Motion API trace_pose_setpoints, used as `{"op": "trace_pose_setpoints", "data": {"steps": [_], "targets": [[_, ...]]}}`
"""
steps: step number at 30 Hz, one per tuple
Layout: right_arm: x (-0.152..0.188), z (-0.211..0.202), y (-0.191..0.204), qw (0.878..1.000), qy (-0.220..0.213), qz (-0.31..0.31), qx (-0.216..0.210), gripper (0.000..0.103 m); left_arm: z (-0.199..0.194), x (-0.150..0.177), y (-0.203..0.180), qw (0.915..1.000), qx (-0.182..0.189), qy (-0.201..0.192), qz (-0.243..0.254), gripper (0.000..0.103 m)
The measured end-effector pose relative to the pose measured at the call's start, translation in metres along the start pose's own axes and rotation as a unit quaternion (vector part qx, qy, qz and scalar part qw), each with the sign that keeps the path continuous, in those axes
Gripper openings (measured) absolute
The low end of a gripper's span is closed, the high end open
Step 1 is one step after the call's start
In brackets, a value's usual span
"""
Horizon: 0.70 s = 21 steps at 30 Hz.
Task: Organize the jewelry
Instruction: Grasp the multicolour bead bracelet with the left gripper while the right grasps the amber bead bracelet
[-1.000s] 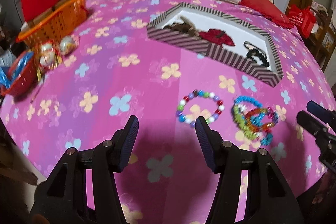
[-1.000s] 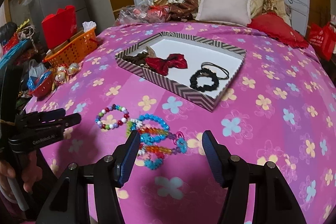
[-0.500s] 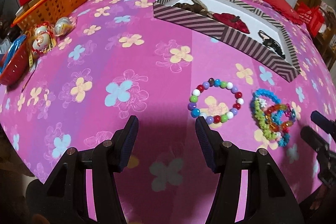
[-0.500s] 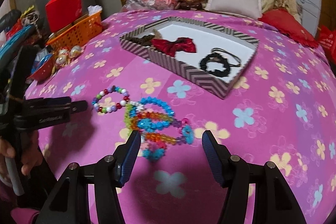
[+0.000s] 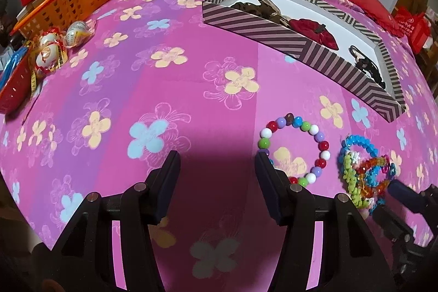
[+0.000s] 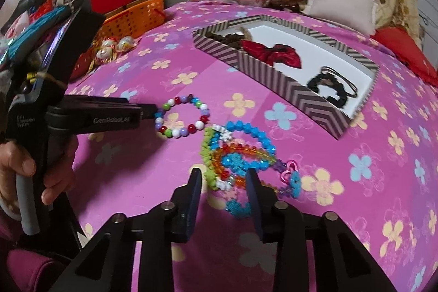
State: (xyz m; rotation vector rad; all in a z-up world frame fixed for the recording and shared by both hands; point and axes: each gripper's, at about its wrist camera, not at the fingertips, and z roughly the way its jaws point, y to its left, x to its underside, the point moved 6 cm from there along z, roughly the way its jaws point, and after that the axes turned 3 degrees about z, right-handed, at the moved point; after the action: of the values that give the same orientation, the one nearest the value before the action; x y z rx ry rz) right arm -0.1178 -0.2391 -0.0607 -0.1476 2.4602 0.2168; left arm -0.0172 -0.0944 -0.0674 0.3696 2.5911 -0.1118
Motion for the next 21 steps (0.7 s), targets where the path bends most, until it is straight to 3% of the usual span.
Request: {"op": "trace_pose_setpoints", "data": {"steps": [9,21], "targets": [[-0.004,0.020,0.005,1.000,0.023,-0.019,0.004,0.018,-0.007,-0.009,-0.002,0.9999,0.014,-0.010,-0.002,0.056],[-0.007,0.027,-0.004,0.999,0.026,0.023,-0.041,0.017,0.000,-0.015,-0.018,0.9993,0.005,0.001,0.036,0.060]]}}
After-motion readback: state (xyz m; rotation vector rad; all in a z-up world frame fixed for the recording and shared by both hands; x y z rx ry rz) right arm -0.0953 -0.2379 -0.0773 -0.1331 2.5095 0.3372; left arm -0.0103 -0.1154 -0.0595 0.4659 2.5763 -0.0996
